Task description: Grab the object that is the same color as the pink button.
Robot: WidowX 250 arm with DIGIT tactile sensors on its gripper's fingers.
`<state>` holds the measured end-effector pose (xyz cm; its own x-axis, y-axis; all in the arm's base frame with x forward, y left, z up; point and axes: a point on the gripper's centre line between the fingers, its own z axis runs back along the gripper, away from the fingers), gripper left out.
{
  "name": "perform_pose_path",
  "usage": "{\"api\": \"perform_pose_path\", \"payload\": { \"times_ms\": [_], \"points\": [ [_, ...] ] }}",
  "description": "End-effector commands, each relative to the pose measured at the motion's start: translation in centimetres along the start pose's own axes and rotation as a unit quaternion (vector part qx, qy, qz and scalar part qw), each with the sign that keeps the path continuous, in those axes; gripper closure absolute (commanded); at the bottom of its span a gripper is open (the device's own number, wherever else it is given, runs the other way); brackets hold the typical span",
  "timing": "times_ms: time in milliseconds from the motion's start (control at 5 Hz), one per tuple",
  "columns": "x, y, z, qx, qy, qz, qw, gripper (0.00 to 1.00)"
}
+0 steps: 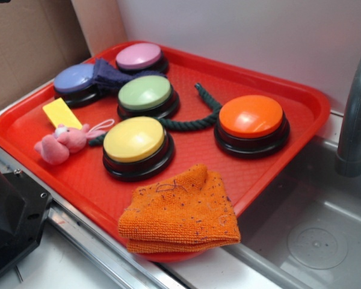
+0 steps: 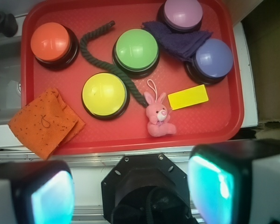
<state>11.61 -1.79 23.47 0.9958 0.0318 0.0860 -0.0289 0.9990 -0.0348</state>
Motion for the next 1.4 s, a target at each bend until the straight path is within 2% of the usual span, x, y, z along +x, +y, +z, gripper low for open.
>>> {"api": "perform_pose_path", "payload": {
  "times_ms": [0,200,400,600,800,1000,1200],
  "points": [
    [0.0,0.0,0.0,0.000,0.000,0.000,1.000,0.00],
    [1.1,0.7,-3.1,0.027,-0.023,0.055,0.998,0.00],
    [2.3,2.0,-6.6,0.012,-0.037,0.037,0.999,0.00],
    [2.5,3.8,-9.7,0.049,-0.024,0.070,0.996,0.00],
    [2.4,5.2,-12.7,0.057,-0.023,0.077,0.995,0.00],
    [1.8,6.4,-15.1,0.060,0.002,0.074,0.995,0.00],
    [1.3,7.6,-16.8,0.067,-0.014,0.066,0.995,0.00]
  ]
}}
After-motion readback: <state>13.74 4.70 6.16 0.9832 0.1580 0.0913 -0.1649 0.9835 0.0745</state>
